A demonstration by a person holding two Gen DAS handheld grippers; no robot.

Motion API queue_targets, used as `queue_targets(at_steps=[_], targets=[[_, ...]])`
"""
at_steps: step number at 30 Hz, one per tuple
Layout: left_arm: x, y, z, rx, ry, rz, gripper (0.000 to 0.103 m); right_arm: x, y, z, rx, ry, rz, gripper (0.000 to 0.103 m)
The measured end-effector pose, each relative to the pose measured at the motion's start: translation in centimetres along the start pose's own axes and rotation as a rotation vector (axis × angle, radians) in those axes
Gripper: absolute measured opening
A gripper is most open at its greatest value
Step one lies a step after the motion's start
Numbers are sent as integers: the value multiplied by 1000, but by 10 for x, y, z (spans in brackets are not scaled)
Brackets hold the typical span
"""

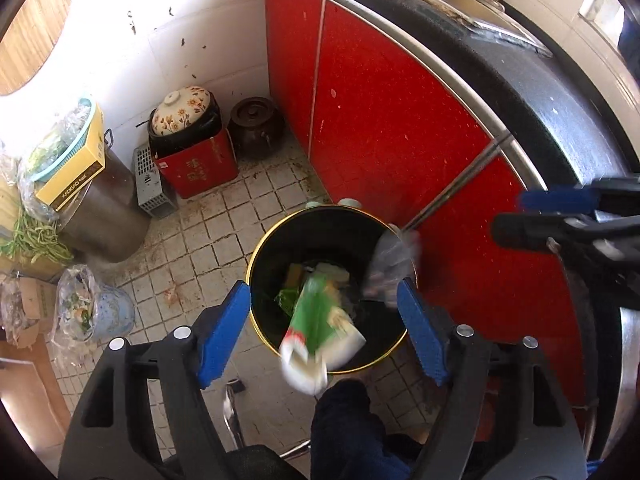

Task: Collect trash
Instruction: 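Carry bag and blister pack over the bin and open both tools to drop them, then return both tools to the countertop toward the purple box and foil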

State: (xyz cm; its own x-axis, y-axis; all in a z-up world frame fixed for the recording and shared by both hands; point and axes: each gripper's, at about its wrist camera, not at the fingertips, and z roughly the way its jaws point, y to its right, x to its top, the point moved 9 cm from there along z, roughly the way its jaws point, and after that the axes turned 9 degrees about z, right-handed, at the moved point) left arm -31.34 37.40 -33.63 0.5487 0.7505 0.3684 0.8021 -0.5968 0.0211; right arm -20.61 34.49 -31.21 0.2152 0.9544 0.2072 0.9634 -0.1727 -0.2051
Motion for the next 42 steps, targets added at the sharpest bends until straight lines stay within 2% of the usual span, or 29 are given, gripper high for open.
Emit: queue_targets(at_steps=[4, 9, 10, 13, 16, 18, 21, 23, 26, 30, 35, 39, 42], targets=[[0, 5, -8, 19, 6, 19, 77, 0, -3, -17, 29, 21, 4, 78], [10, 15, -35, 33, 50, 21, 86, -3, 14, -76, 41, 118, 52, 79], [14, 22, -42, 39, 62, 36, 91, -6, 23, -89, 33, 140, 70, 82], [30, 52, -60, 41, 102, 109, 94, -19, 63, -135, -6, 226, 153, 83], [47, 110, -75, -7, 129, 221, 94, -44, 110, -176, -57, 296, 257, 83], [55, 151, -82, -48, 148, 306, 94, -73, 154, -208, -115, 350, 367, 83], [63, 235, -96, -124, 193, 478, 94, -114, 202, -243, -176, 411, 507, 83], [60, 284, -103, -169, 207, 570, 94, -155, 239, -271, -229, 459, 623, 83], [48, 364, -119, -257, 231, 705, 94, -214, 278, -297, -296, 496, 756, 83], [22, 446, -140, -361, 249, 847, 94, -297, 311, -324, -366, 531, 923, 83], [-17, 505, -155, -434, 234, 979, 94, -384, 323, -337, -423, 548, 1071, 83], [-32, 527, -155, -433, 221, 1035, 94, -417, 327, -336, -419, 551, 1137, 83], [-34, 538, -153, -431, 208, 1033, 94, -421, 332, -331, -412, 545, 1157, 83]])
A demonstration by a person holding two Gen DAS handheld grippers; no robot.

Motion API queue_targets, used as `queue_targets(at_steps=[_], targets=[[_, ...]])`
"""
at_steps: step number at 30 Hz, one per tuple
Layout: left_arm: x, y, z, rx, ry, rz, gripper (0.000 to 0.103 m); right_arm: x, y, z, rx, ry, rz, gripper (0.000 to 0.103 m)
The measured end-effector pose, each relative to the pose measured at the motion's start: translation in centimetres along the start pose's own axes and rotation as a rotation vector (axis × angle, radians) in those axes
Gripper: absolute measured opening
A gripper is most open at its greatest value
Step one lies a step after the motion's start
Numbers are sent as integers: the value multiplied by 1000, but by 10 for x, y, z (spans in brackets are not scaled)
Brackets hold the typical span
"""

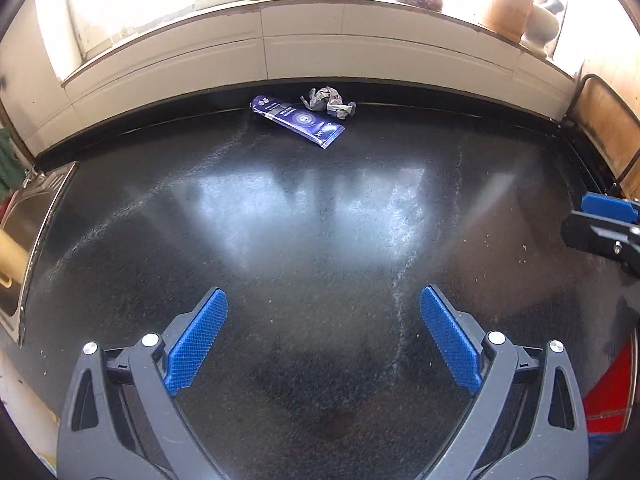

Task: Collect trash
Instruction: 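Return both tools to the countertop toward the purple box and foil, then grasp the purple Oralshark box with the left tool while the right tool grasps the crumpled foil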

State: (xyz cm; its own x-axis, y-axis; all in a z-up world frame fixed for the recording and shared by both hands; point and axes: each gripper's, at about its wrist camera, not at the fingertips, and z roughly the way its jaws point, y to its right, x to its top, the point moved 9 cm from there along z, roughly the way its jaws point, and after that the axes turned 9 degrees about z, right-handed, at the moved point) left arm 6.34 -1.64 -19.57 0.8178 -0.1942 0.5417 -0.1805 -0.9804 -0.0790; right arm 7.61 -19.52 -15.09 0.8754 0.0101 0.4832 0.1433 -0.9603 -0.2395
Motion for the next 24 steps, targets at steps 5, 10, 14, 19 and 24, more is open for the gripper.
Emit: queue_targets(at_steps=[5, 10, 14, 19, 24], targets=[[15, -7, 14, 8, -17, -33, 94, 13, -2, 12, 7, -3, -15, 83], [37, -18, 39, 11, -45, -76, 94, 32, -5, 24, 5, -6, -28, 83], [67, -25, 71, 26, -69, -106, 94, 46, -1, 35, -3, -20, -16, 83], [109, -37, 116, 37, -91, -168, 94, 60, 16, 51, -36, -39, 0, 83], [146, -53, 160, 82, -109, -203, 94, 70, 34, 72, -52, -82, 36, 83]])
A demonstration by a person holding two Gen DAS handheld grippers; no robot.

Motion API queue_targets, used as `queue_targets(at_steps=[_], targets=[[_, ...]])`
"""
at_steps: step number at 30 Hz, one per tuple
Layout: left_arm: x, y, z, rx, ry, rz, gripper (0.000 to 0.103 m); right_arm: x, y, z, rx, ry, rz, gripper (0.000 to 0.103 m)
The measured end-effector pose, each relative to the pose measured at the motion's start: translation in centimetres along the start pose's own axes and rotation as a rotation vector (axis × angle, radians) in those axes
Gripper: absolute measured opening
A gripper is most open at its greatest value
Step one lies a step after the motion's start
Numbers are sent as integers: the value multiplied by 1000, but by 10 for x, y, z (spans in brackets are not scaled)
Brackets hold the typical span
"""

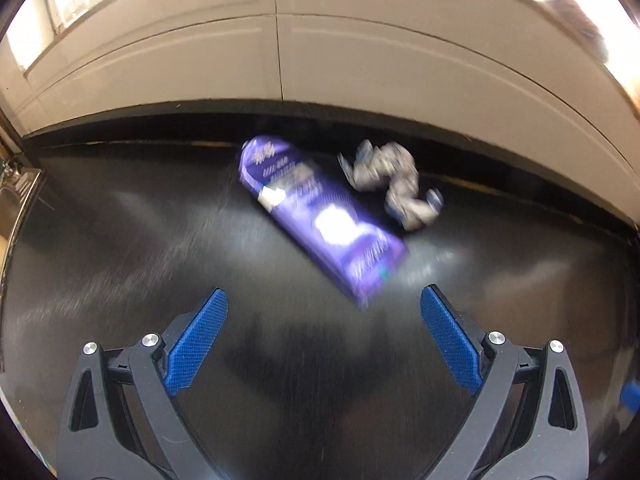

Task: Collect trash
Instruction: 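Grasp the purple Oralshark box with the left tool while the right tool grasps the crumpled foil, then carry box and foil over the bin and open both tools to drop them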

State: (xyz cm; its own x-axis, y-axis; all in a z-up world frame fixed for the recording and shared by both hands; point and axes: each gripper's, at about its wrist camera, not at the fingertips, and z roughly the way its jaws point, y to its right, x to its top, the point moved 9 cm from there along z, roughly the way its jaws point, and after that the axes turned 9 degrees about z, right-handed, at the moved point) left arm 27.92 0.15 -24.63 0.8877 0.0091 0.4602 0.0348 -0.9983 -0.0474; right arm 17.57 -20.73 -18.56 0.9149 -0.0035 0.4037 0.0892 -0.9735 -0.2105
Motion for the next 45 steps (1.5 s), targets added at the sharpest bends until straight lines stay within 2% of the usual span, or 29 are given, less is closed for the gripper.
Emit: queue_targets(at_steps=[7, 9, 10, 14, 20, 26, 30, 31, 32, 33, 34, 35, 40, 45], targets=[[24, -16, 43, 27, -39, -76, 95, 22, 3, 37, -5, -58, -2, 83], [29, -20, 49, 23, -27, -94, 95, 31, -2, 49, 2, -69, -11, 83], [30, -23, 51, 49, -35, -81, 95, 35, -5, 54, 6, -72, -16, 83], [24, -38, 50, 57, -43, -59, 95, 51, -23, 77, 25, -81, -55, 83], [3, -70, 41, 19, -41, 35, 95, 82, -65, 122, 67, -72, -151, 83], [13, -82, 47, 5, -18, 62, 95, 108, -103, 160, 78, -35, -232, 80], [21, -82, 50, 12, 11, 73, 95, 117, -117, 178, 67, -23, -270, 70], [25, -78, 52, 14, 16, 74, 92, 118, -121, 179, 58, -8, -281, 67], [27, -78, 51, 19, 28, 70, 88, 119, -125, 180, 51, 2, -296, 59], [33, -75, 51, 23, 39, 65, 77, 120, -130, 180, 49, 7, -308, 52], [36, -73, 49, 23, 53, 68, 62, 120, -133, 179, 49, 7, -321, 33], [41, -69, 48, 25, 58, 76, 54, 118, -135, 179, 51, -2, -326, 31], [37, -60, 43, -14, 44, 86, 53, 107, -128, 157, 57, -17, -306, 28], [16, -57, 5, -28, 60, 98, 52, 93, -113, 115, 61, -2, -259, 28]])
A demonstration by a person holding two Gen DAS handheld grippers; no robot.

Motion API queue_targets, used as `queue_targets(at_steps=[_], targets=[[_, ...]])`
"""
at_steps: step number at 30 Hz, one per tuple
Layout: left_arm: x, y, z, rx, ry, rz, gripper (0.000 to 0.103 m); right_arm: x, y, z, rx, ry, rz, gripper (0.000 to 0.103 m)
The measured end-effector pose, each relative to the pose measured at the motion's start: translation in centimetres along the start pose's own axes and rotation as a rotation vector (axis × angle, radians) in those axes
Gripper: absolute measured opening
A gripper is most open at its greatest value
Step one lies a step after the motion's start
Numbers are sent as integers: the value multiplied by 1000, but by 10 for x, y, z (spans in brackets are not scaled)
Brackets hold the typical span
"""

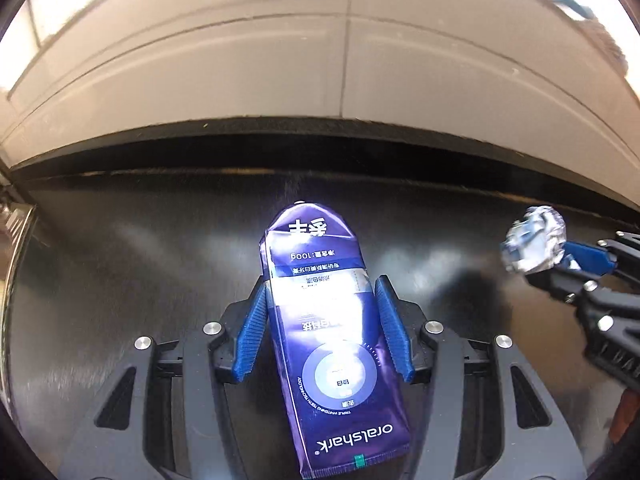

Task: Collect trash
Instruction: 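Carry box and foil over the bin and open both tools to drop them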

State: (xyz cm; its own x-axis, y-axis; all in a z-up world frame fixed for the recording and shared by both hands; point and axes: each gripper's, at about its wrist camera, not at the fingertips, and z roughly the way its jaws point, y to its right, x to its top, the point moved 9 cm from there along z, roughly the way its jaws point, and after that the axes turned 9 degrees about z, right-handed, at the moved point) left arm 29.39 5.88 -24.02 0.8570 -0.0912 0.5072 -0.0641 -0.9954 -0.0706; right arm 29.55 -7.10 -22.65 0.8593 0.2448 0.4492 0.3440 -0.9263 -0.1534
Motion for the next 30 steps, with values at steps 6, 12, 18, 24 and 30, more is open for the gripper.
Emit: queue_targets(at_steps=[6, 12, 18, 24, 30], targets=[[-43, 19, -58, -9, 15, 20, 52, -55, -4, -62, 1, 14, 44, 28], [-114, 26, -102, -11, 13, 19, 51, -120, -2, -100, -1, 18, 51, 28], [-159, 27, -118, -8, 16, 16, 51, -163, -2, -122, 5, 20, 60, 28], [-178, 37, -143, 2, 29, 3, 51, -187, -10, -141, 14, 25, 40, 28], [-195, 20, -166, 35, 59, -39, 51, -187, -49, -142, 57, 20, -32, 28]])
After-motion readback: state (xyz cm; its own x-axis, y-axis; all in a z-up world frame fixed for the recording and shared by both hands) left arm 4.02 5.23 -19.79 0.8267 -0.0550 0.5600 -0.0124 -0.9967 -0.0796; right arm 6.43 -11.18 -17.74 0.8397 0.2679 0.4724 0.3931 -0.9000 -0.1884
